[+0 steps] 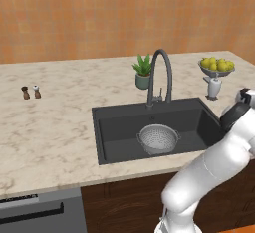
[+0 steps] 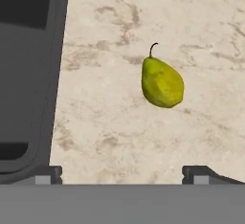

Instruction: Put the colander in the sink, put the pear in the colander, and turn on the sink faucet and pour water over the colander.

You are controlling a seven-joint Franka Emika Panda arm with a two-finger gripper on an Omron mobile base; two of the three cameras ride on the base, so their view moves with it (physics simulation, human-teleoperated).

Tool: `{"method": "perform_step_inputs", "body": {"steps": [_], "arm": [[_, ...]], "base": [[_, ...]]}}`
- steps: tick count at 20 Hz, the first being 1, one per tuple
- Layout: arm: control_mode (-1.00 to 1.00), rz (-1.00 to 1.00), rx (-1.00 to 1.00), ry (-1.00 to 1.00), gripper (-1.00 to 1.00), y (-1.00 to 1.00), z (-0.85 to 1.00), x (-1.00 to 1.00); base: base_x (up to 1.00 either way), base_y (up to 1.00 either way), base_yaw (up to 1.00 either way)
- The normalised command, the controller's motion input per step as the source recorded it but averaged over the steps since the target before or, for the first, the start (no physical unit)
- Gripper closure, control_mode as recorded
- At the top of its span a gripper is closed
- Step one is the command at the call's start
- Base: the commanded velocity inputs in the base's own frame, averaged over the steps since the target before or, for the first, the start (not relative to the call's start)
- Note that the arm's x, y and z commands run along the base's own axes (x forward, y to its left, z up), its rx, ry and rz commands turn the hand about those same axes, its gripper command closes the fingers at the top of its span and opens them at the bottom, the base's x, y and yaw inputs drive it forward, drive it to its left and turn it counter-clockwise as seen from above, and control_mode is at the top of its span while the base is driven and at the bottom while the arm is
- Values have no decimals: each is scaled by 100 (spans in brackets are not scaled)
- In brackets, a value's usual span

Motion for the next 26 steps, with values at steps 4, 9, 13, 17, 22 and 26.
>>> {"method": "perform_step_inputs", "body": {"steps": [4, 9, 13, 17, 22, 26], "arm": [[-100, 0, 0, 5, -100, -3, -12, 10], [-100, 0, 0, 7, -100, -12, -30, 24], [-100, 0, -1, 10, -100, -16, -63, 23], [-100, 0, -7, 1, -100, -26, -45, 53], [-100, 0, -2, 0, -100, -46, -12, 25], [-100, 0, -6, -2, -100, -39, -16, 5]], "base": [[0, 0, 0], [0, 0, 0], [0, 0, 0], [0, 0, 0], [0, 0, 0], [0, 0, 0]]}}
